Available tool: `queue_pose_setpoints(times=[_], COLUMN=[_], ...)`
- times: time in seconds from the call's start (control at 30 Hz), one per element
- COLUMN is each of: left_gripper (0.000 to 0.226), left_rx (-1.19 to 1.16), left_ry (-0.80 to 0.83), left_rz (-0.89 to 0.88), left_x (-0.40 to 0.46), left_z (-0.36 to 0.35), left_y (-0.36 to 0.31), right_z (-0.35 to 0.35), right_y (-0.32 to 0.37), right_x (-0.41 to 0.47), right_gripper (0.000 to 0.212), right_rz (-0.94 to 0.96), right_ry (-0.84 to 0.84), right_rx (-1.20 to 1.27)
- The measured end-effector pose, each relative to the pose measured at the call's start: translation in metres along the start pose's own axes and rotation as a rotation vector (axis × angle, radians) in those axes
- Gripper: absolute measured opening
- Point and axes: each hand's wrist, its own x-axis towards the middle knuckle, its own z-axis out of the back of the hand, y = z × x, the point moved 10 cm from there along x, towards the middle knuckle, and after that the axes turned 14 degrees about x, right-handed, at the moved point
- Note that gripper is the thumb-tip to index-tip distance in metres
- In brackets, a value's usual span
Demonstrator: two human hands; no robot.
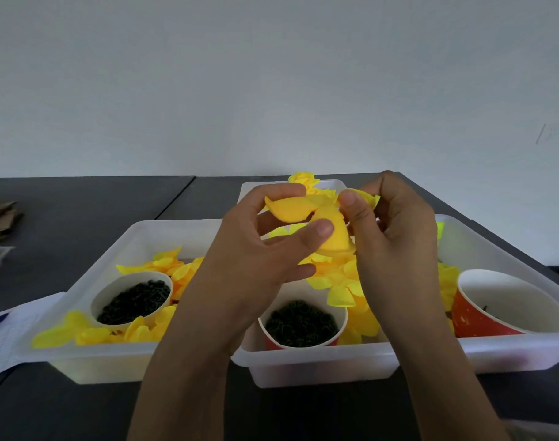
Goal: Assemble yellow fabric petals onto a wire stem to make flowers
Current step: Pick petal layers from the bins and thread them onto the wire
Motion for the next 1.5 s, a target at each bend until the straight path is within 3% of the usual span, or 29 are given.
queue_pose_setpoints(times=[0.3, 0.43, 0.53, 0.67, 0.73, 0.93, 1.07, 1.17, 1.23, 1.33, 1.4, 1.5], left_gripper=[0.047, 0.052, 0.057, 0.011, 0.02, 0.014, 0.015, 0.018, 0.025, 0.025, 0.021, 0.017], left_rx=[0.2, 0.282, 0.363, 0.438, 0.52, 0.718, 0.772, 0.828, 0.816, 0.699, 0.648, 0.659], left_ry=[-0.039, -0.104, -0.271, -0.525, -0.62, -0.628, -0.648, -0.782, -0.779, -0.679, -0.639, -0.625], left_rz=[0.034, 0.018, -0.054, -0.133, -0.166, -0.113, -0.088, 0.016, 0.113, 0.172, 0.153, 0.129], left_x=[0.0, -0.002, -0.004, -0.009, -0.012, -0.009, -0.008, -0.015, -0.015, -0.007, -0.003, 0.0], left_z=[0.0, -0.001, 0.009, 0.038, 0.048, 0.065, 0.067, 0.079, 0.091, 0.098, 0.095, 0.089], left_y=[0.003, 0.002, -0.006, -0.013, -0.013, 0.0, 0.006, 0.018, 0.034, 0.053, 0.056, 0.056], right_z=[-0.002, -0.001, -0.013, -0.036, -0.051, -0.047, -0.033, -0.001, 0.027, 0.052, 0.052, 0.048], right_y=[0.006, 0.011, 0.013, 0.018, 0.02, 0.021, 0.005, 0.006, 0.006, -0.012, -0.044, -0.092], right_x=[-0.008, -0.009, -0.011, -0.02, -0.027, -0.027, -0.023, -0.014, -0.004, 0.01, 0.014, 0.002], right_gripper=[0.016, 0.015, 0.016, 0.018, 0.022, 0.016, 0.013, 0.016, 0.018, 0.017, 0.013, 0.012], right_rz=[0.098, 0.137, 0.133, 0.089, 0.087, 0.121, 0.017, 0.016, 0.044, -0.017, -0.17, -0.431], right_ry=[-0.065, -0.074, -0.029, 0.041, 0.097, 0.021, -0.025, -0.189, -0.261, -0.231, -0.091, 0.144], right_rx=[-0.124, -0.164, -0.215, -0.166, -0.171, -0.277, -0.154, 0.154, 0.25, -0.095, -0.39, -0.623])
